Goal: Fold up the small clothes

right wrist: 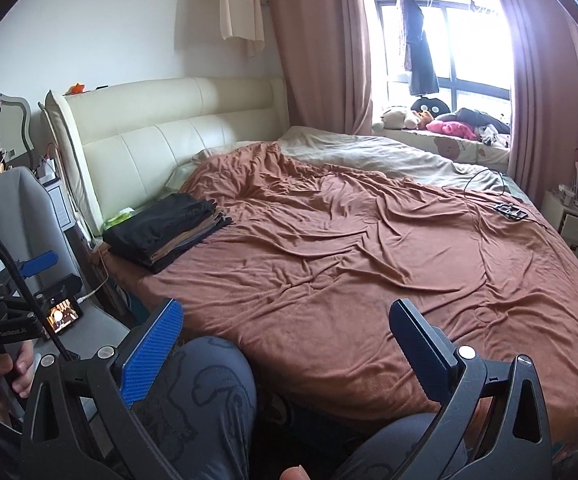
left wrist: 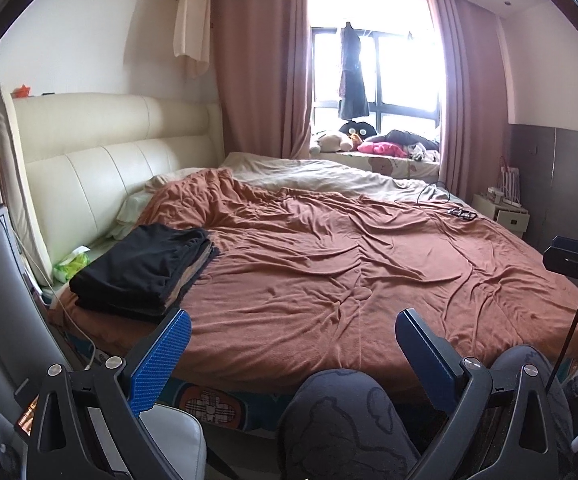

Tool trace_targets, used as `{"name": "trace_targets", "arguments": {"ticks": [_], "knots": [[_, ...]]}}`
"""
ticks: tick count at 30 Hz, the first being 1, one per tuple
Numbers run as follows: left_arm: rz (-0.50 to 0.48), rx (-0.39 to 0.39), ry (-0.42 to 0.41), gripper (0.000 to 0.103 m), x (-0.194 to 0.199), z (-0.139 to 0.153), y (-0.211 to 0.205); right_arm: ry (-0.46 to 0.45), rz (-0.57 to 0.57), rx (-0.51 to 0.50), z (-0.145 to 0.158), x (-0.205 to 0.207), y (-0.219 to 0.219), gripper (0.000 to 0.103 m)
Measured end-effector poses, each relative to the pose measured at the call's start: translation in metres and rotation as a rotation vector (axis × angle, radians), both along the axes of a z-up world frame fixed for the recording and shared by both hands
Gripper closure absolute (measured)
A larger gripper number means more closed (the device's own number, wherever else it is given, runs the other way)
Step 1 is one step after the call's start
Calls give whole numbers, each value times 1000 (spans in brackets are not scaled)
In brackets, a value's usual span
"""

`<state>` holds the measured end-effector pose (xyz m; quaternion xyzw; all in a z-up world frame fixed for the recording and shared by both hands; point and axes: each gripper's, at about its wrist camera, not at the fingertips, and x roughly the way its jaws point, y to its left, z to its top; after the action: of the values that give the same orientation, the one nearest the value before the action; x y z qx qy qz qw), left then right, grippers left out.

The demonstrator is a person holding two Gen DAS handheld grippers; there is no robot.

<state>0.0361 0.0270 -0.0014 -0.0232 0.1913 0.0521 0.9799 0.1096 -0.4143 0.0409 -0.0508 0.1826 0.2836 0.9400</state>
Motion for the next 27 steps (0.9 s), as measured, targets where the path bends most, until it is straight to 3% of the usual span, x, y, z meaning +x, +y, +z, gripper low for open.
{"name": "trace_targets", "arguments": {"ticks": [13,27], "knots": [[-18,-27,-30,0,-10,-3,-26,29,-27,23,-16,-2,-22,0],[-4,-74,-18,0,-12,-10,-15,25,-37,24,-15,-6,-23,0]]}}
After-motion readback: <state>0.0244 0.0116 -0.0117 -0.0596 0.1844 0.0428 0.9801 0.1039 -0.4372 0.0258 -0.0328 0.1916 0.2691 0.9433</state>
